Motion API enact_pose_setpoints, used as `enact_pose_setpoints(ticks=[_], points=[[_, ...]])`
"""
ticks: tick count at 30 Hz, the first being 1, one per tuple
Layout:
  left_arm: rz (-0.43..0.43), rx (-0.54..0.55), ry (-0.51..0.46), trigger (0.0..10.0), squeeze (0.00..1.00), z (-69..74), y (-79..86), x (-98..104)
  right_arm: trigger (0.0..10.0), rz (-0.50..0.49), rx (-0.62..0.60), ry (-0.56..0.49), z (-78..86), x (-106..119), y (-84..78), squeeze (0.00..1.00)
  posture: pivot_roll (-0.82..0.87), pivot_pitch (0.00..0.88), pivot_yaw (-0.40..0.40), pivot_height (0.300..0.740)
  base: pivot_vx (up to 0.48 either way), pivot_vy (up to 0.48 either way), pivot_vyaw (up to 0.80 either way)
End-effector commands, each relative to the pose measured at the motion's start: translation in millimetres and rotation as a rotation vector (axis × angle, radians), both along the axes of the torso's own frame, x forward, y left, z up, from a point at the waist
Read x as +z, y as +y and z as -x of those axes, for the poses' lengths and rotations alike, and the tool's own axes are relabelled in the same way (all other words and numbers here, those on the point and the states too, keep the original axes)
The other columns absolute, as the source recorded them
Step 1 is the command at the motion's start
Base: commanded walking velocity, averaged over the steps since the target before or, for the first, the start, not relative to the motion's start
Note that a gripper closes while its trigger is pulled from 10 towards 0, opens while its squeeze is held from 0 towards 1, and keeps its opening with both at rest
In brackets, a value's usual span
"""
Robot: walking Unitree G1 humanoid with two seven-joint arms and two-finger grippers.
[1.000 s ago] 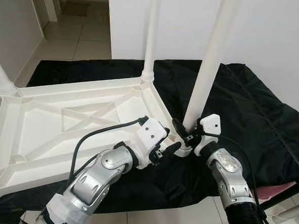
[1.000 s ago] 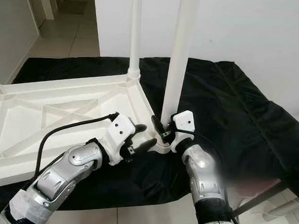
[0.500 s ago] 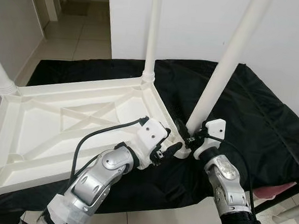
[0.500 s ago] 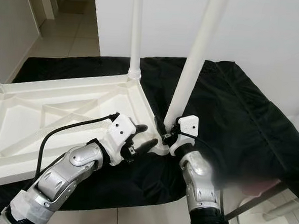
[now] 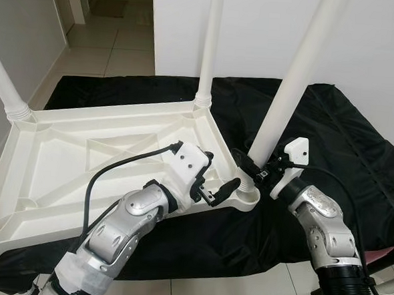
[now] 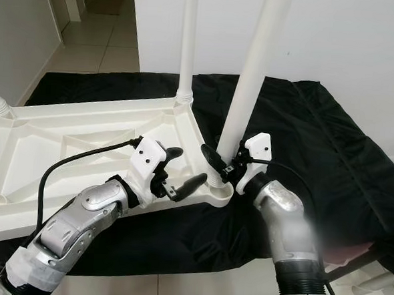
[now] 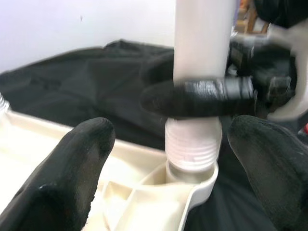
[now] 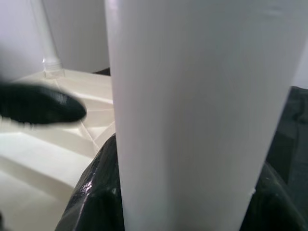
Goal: Building children table
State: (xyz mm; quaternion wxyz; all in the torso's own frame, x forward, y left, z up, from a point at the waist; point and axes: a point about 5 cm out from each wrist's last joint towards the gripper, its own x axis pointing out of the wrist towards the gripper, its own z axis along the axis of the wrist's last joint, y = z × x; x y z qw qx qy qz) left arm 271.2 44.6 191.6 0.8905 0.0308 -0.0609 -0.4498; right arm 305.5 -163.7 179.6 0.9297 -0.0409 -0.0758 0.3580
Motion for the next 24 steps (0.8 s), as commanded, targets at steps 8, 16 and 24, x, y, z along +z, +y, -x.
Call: enact_pose_setpoints(ticks=[8, 16, 24], points=[[0.081, -0.199, -0.024, 10.0, 0.0, 1.9, 5.5, 26.8, 10.0, 0.244, 0.219, 0.103, 8.8, -13.5, -1.3, 0.0, -0.01, 0.0, -0.018, 0.74, 0.0, 0.0, 0.0], [0.185, -0.38, 0.009, 10.0, 0.0, 11.5, 10.6, 49.4, 10.0, 0.292, 0.315, 0.143, 13.4, -15.1, -5.1, 0.0, -0.01, 0.0, -0.013, 0.74, 0.0, 0.0, 0.0], [0.112, -0.586, 0.052, 10.0, 0.0, 25.0, 15.1, 48.7, 10.0, 0.17, 0.331, 0.137, 5.3, -4.7, -3.3, 0.0, -0.03, 0.0, 0.001, 0.74, 0.0, 0.0, 0.0]])
